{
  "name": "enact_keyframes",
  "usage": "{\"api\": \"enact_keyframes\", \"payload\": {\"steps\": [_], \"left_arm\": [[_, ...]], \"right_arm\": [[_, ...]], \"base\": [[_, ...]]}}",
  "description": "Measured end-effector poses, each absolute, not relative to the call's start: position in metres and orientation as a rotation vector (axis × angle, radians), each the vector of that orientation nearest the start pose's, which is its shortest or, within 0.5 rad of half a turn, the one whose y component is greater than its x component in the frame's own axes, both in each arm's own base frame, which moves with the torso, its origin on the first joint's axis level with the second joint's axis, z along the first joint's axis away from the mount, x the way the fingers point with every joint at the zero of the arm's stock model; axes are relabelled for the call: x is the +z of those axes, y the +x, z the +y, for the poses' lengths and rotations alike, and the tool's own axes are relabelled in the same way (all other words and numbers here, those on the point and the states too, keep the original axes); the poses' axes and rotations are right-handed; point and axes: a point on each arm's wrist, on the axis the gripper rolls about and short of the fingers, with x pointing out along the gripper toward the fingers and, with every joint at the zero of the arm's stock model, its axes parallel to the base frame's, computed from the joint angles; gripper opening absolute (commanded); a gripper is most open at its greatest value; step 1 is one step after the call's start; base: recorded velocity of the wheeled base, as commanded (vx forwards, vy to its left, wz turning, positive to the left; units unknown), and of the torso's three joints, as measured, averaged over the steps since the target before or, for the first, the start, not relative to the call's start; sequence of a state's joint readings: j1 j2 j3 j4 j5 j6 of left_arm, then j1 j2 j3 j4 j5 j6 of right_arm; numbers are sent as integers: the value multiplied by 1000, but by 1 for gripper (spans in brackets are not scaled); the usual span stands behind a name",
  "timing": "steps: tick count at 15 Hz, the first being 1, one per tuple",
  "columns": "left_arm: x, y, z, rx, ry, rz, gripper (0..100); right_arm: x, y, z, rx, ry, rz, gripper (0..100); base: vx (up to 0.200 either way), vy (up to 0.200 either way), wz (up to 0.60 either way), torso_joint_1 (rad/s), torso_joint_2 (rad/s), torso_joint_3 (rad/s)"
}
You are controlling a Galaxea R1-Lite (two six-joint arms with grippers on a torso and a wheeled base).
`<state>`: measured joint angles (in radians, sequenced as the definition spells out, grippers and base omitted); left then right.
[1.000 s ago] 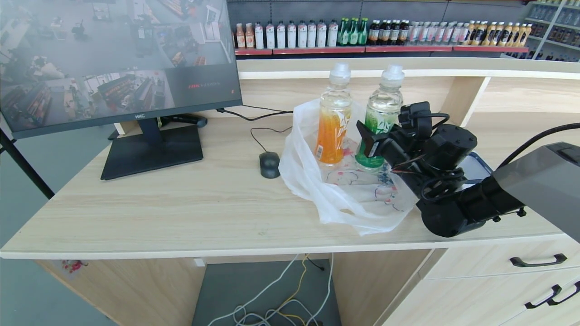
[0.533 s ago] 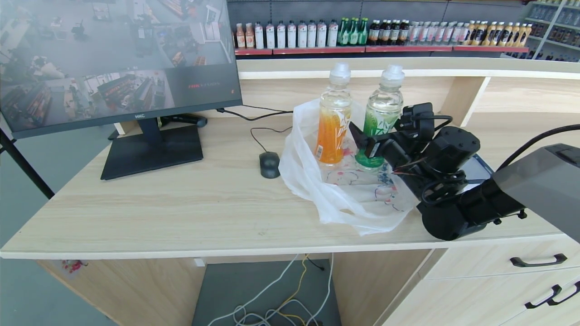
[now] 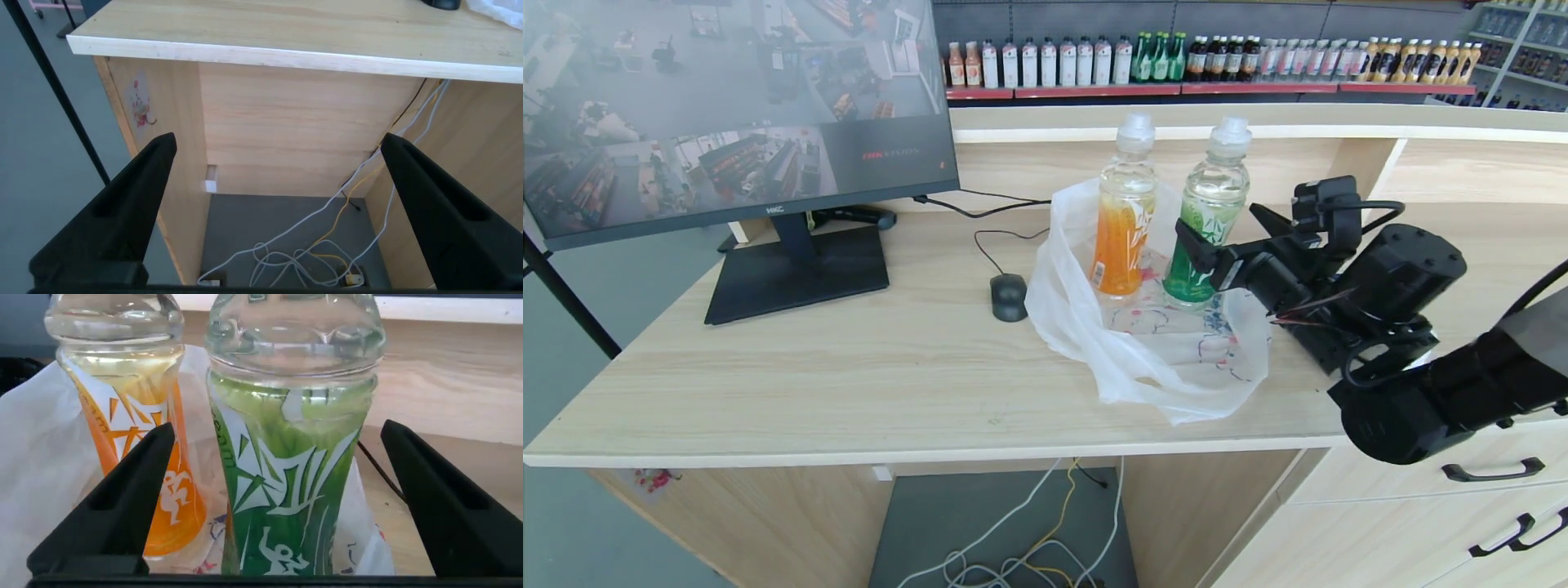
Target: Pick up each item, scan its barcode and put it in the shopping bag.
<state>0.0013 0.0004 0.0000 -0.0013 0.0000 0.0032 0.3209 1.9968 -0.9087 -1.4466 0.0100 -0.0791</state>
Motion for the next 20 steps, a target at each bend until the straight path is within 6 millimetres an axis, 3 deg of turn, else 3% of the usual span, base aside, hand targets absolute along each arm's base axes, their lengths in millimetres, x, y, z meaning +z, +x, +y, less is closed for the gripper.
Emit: {"api": "enact_keyframes", "payload": {"steps": [5, 8, 12, 20], "left_arm": [[76, -23, 0, 1, 3, -1, 100], [76, -23, 0, 1, 4, -1, 100], [76, -23, 0, 1, 3, -1, 100], [76, -23, 0, 1, 5, -1, 100]], "right_arm": [[201, 270, 91, 317, -16, -320, 100], [198, 208, 69, 315, -10, -292, 100], [180, 132, 43, 297, -14, -261, 100], [130, 42, 14, 308, -70, 91, 100]], "base": [[0, 0, 0, 0, 0, 0], [0, 0, 0, 0, 0, 0], [0, 0, 0, 0, 0, 0], [0, 0, 0, 0, 0, 0]]}}
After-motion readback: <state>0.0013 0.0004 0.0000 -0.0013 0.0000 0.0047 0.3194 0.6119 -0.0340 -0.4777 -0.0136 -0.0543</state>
